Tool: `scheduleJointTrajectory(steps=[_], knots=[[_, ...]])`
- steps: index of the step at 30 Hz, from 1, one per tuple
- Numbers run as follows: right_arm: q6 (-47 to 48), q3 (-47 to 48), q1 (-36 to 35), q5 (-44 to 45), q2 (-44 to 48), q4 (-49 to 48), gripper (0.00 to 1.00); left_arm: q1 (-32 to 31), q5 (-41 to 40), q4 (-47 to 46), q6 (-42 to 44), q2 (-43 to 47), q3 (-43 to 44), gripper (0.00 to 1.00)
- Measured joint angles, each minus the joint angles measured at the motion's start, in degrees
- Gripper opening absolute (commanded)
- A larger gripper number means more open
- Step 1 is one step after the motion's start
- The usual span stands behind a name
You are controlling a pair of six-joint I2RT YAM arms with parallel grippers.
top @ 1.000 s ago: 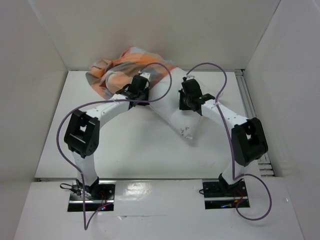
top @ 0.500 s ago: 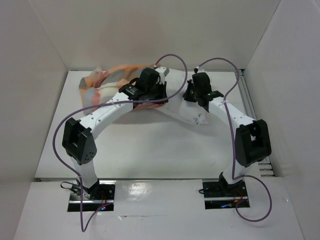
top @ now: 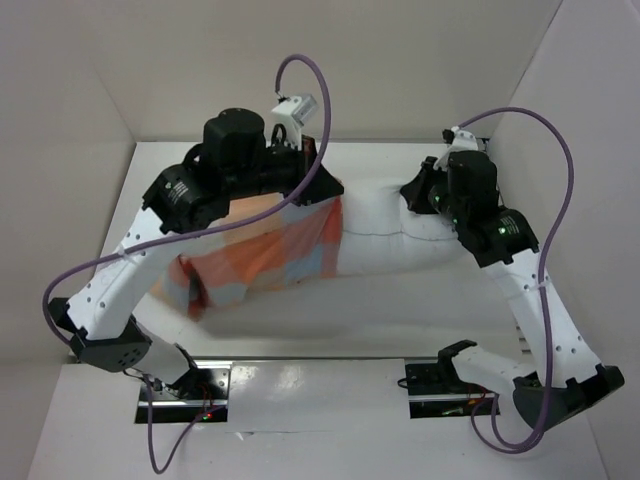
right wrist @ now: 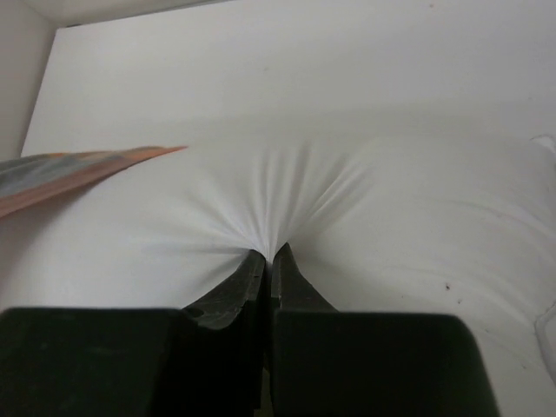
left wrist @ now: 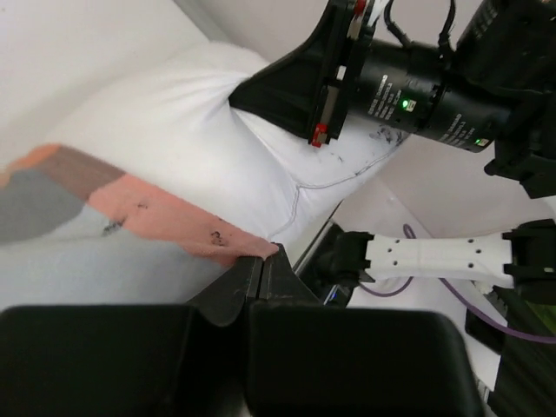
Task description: Put the pillow into the pillowcase
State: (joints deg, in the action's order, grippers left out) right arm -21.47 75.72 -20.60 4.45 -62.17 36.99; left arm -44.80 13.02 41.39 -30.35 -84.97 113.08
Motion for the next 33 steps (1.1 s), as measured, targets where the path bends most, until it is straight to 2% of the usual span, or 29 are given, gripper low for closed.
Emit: scheduleJointTrajectory(steps=[4,6,9,11,13,14,15,16,17,18,19,20,23,27,33], knots=[[-1.8,3.3,-0.5,-1.7,-2.4,4.9,0.0,2.5,1.3,3.0,0.0,-3.9,8.2,0.0],[-3.1,5.2,-0.4,-2.0,-6.5,6.8,0.0,5.9,3.1,4.1,0.2,-9.7,14.5,0.0],[-4.6,8.9,1.4,-5.3,-15.8,7.1,0.0,12.0,7.0,4.3,0.1,-24.5,27.5,0.0],[-5.9,11.1,4.5,-9.3,-23.2,6.3,0.09,16.1,10.4,0.7,-0.7,-32.9,28.9,0.0],[-7.3,12.4,7.5,-12.9,-29.9,4.5,0.09,20.2,13.6,-3.7,-2.4,-39.4,26.2,0.0],[-8.2,13.6,8.8,-14.4,-33.2,3.5,0.11,22.1,14.5,-5.6,-3.2,-42.2,24.4,0.04],[-8.8,15.3,9.8,-15.3,-36.1,2.3,0.18,23.7,15.0,-6.8,-3.8,-44.8,23.0,0.17],[-9.2,18.1,10.7,-15.8,-39.1,1.0,0.45,25.4,15.4,-8.5,-4.6,-47.1,21.7,0.45],[-9.3,21.0,11.5,-15.4,-41.9,-0.4,0.67,26.9,15.9,-10.7,-5.4,-48.8,21.0,0.6],[-9.1,24.0,12.0,-14.2,-44.1,-1.5,0.79,28.3,16.3,-12.5,-6.2,-49.8,20.5,0.72],[-8.7,26.8,12.3,-13.2,-45.9,-1.9,0.86,29.3,16.7,-13.7,-6.9,-49.9,20.4,0.74],[-7.6,29.7,12.8,-11.9,-47.3,-2.3,1.0,30.3,17.3,-15.3,-7.3,-49.1,20.0,0.79],[-5.7,32.9,13.1,-7.7,-47.3,-3.3,1.0,31.7,16.1,-16.8,-5.9,-43.8,17.4,0.81],[-4.2,30.6,12.6,0.4,-41.6,-4.3,1.0,32.7,11.5,-16.2,-3.3,-34.0,11.5,0.82],[-3.5,21.9,14.6,11.3,-26.4,-5.6,1.0,32.2,-3.8,-12.8,2.3,-23.4,6.3,0.75]])
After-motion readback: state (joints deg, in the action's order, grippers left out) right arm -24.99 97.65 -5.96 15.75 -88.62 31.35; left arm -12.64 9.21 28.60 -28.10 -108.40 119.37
